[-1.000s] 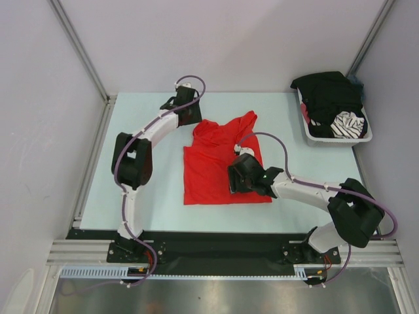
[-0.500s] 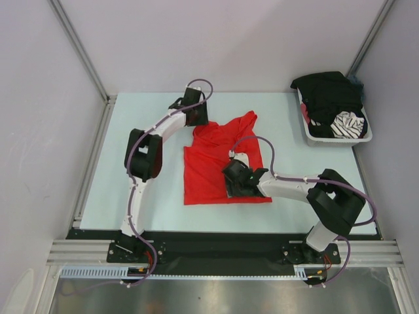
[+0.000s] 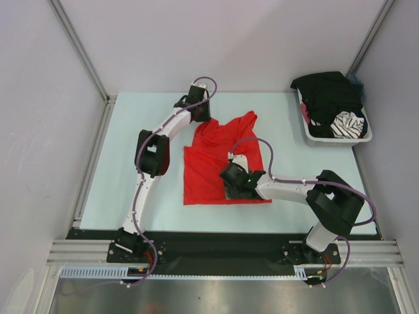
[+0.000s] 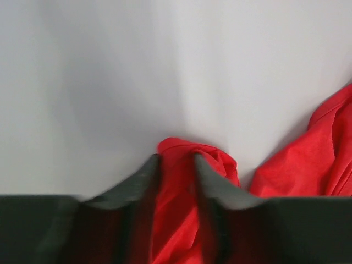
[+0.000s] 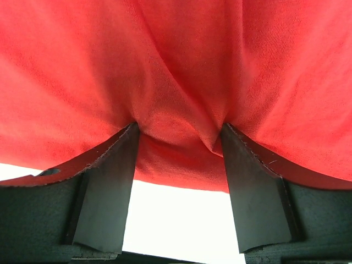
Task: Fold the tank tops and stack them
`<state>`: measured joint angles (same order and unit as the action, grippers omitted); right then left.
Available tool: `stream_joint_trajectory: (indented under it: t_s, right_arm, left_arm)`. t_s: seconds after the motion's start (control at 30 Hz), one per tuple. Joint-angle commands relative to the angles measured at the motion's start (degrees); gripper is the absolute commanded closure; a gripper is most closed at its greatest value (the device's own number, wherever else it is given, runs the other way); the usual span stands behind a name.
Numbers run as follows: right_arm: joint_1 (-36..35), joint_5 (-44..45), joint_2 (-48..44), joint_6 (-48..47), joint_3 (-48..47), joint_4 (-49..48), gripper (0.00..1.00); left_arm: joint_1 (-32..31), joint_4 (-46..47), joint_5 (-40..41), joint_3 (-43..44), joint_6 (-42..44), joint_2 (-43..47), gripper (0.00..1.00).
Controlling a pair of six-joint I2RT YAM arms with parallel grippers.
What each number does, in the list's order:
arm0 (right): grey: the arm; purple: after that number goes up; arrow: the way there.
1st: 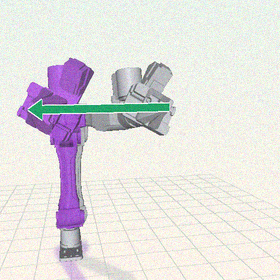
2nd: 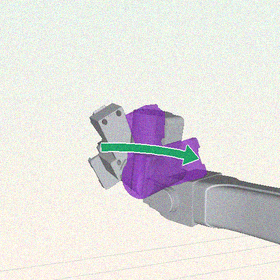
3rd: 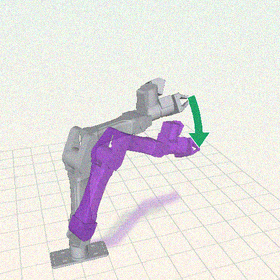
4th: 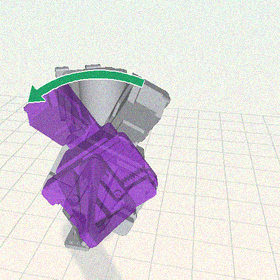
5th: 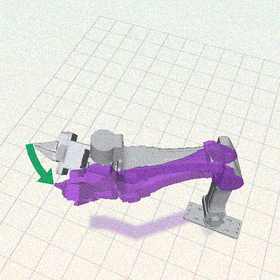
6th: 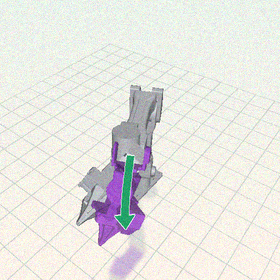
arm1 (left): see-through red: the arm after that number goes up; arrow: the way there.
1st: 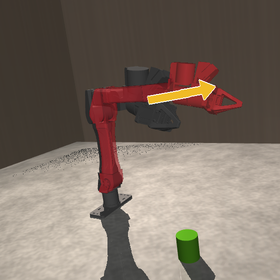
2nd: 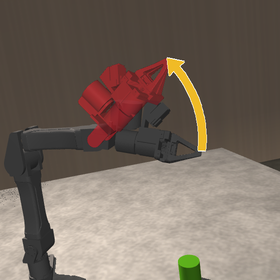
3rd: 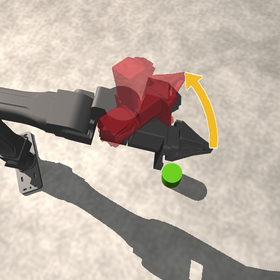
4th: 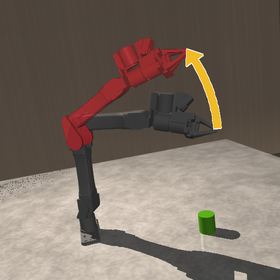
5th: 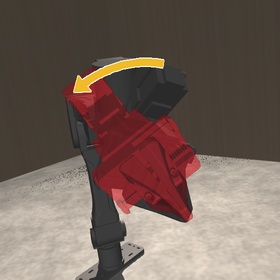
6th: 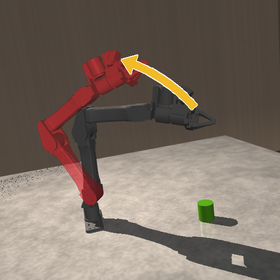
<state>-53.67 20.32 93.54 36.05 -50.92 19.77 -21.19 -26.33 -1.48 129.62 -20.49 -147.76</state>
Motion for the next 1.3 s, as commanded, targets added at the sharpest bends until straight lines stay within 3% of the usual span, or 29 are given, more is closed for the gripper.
stream_joint_trajectory:
  t_s: [0.0,0.1,0.2,0.37,0.43,0.47,0.5,0.57,0.67,0.7,0.8,1.03,1.27]
  right_arm:
    - [-1.7,-1.4,1.5,2.5,1.1,3.1,0.34]
    - [-1.9,-1.5,1.5,2.8,1.4,3.0,0.34]
    - [-2.0,-1.7,1.9,3.1,1.8,2.8,0.34]
    - [-1.9,-2.6,3.1,3.6,2.2,2.6,0.34]
    - [-2.0,-3.1,3.6,3.8,2.3,2.4,0.34]
    - [-2.1,-3.1,3.7,3.8,2.4,2.3,0.34]
    - [-2.1,-3.1,3.7,3.8,2.4,2.4,0.34]
    - [-2.2,-3.2,3.8,4.0,2.5,2.2,0.34]
    - [-2.2,-3.4,3.8,3.9,2.3,2.2,0.34]
    - [-2.2,-3.4,3.8,3.9,2.3,2.1,0.34]
    - [-2.3,-3.4,3.6,4.1,2.3,2.5,0.34]
    - [-2.2,-3.8,3.3,4.1,2.1,2.2,0.34]
    - [-2.1,-4.2,3.7,4.0,2.0,1.9,0.34]
  left_arm:
    - [0.6,1.9,-1.8,2.5,1.2,0.3,0.71]
    - [1.9,3.6,-2.1,2.0,-0.4,1.4,0.88]
    - [3.6,6.7,-0.2,-0.9,-1.7,4.7,0.95]
    - [5.8,11.2,5.2,-4.7,-3.1,9.2,0.93]
    - [6.4,12.4,6.8,-5.4,-3.6,10.8,0.88]
    - [6.5,13.0,7.1,-5.6,-3.5,11.1,0.81]
    - [6.5,13.5,7.4,-5.5,-3.5,11.4,0.67]
    - [6.6,14.5,6.9,-4.4,-3.2,11.0,0.56]
    - [6.6,13.3,6.8,0.1,-4.1,8.8,0.25]
    - [6.5,13.1,6.7,1.1,-4.1,8.3,0.21]
    - [6.5,11.8,5.7,3.2,-4.0,7.8,0.22]
    - [6.5,9.9,1.9,-4.0,-4.1,11.1,0.22]
    - [5.4,6.5,-2.1,-4.7,-5.2,9.1,0.24]
